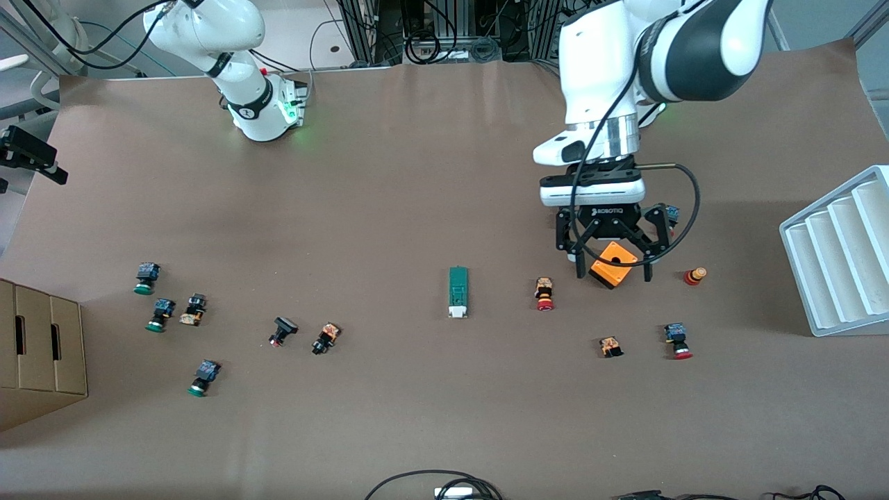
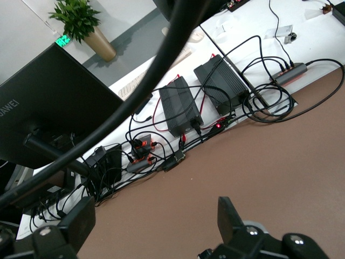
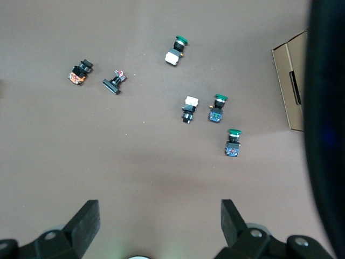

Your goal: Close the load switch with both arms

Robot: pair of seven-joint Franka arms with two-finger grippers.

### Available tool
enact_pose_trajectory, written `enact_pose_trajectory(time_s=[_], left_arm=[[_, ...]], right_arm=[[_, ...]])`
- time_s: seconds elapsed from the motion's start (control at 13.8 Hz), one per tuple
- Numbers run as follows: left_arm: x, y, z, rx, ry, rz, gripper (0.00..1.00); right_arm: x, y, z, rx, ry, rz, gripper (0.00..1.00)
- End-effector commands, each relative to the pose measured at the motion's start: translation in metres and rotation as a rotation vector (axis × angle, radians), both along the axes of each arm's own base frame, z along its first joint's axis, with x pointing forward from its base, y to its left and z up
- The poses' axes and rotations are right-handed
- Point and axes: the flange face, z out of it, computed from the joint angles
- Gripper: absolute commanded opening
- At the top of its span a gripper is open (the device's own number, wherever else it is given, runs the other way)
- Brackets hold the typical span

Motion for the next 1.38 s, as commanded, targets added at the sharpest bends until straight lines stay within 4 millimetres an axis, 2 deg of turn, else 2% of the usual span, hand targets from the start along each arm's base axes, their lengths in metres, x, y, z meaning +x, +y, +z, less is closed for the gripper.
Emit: enact_pose_trajectory(time_s=[0.0, 0.14, 0.58, 0.72, 0.87, 1.3], left_arm=[[0.0, 0.006, 0.031, -0.036, 0.043, 0.016, 1.0], [0.001, 0.009, 0.045, -0.084, 0.073, 0.032, 1.0], [0.007, 0.049, 0.074, -0.247, 0.126, 0.156, 1.0], [0.008, 0.055, 0.072, -0.242, 0.144, 0.183, 1.0], [0.014, 0.071, 0.072, -0.27, 0.163, 0.226, 1.0], [0.026, 0.135, 0.073, -0.438, 0.285, 0.413, 1.0]], right_arm=[[-0.003, 0.0, 0.006, -0.02, -0.008, 0.008, 1.0], [-0.003, -0.001, 0.006, -0.021, -0.008, 0.008, 1.0], [-0.003, -0.001, 0.006, -0.021, -0.008, 0.008, 1.0], [-0.003, 0.0, 0.006, -0.02, -0.008, 0.008, 1.0], [-0.003, 0.0, 0.006, -0.02, -0.008, 0.008, 1.0], [-0.003, 0.0, 0.006, -0.02, -0.008, 0.008, 1.0]])
